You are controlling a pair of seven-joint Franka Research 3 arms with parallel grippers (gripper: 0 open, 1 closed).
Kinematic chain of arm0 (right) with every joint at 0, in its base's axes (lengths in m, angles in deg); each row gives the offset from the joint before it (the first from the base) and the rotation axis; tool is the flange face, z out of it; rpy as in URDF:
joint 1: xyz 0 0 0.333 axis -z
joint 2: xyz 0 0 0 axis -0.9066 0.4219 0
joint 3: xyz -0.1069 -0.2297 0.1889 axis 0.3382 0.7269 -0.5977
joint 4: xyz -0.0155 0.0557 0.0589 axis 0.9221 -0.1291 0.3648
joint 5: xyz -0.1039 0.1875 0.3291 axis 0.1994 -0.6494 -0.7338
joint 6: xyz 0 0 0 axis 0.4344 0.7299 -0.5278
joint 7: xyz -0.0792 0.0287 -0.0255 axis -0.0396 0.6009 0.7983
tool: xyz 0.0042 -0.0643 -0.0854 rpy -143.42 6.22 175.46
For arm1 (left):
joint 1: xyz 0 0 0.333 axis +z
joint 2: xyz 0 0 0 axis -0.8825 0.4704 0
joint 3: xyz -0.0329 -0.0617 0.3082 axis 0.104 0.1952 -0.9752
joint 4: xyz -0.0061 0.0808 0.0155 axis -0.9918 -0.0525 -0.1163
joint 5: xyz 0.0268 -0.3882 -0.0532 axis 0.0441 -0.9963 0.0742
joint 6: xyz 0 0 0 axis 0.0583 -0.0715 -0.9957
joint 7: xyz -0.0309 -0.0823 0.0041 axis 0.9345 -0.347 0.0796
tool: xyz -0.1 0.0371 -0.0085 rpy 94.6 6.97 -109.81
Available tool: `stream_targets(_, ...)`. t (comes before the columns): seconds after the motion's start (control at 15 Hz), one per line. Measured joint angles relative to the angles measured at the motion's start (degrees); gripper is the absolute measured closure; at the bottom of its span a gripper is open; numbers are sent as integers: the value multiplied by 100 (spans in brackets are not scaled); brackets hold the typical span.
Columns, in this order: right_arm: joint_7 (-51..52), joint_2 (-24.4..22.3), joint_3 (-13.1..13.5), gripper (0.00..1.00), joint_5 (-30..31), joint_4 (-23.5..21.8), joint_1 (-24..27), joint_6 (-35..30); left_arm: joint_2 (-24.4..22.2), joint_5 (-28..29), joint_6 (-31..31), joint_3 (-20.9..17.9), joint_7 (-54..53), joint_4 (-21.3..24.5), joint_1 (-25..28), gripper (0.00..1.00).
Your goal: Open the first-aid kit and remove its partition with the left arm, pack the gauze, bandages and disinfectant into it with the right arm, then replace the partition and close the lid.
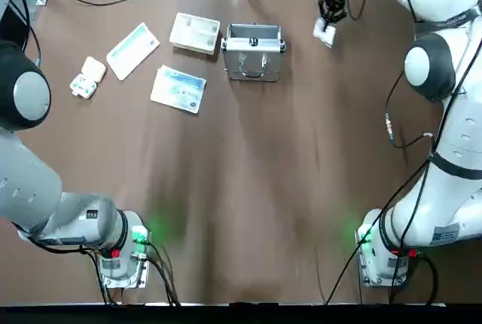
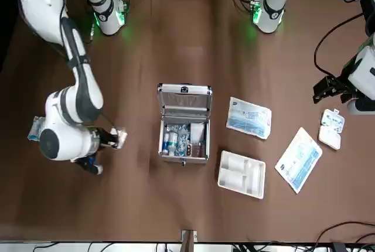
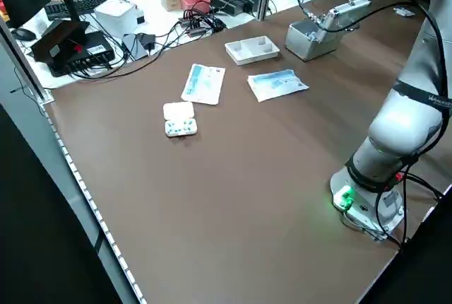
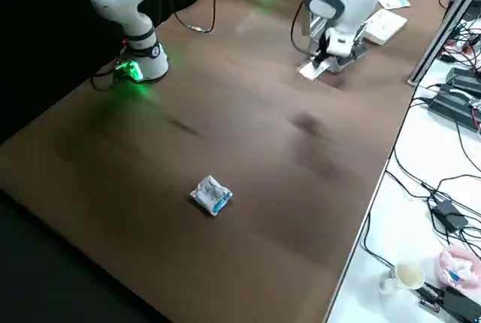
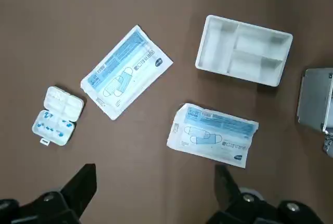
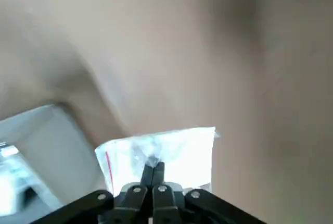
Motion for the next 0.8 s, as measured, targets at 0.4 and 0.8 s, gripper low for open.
stream_targets(0.4,-2050,49,-6,99,-841,330,-900,1255,0,0,-7,0,0,1,1,0)
stream_targets(0.8,-3633,412,-3,99,-1227,330,-1564,2575,0,0,-12,-2,0,1,3,0)
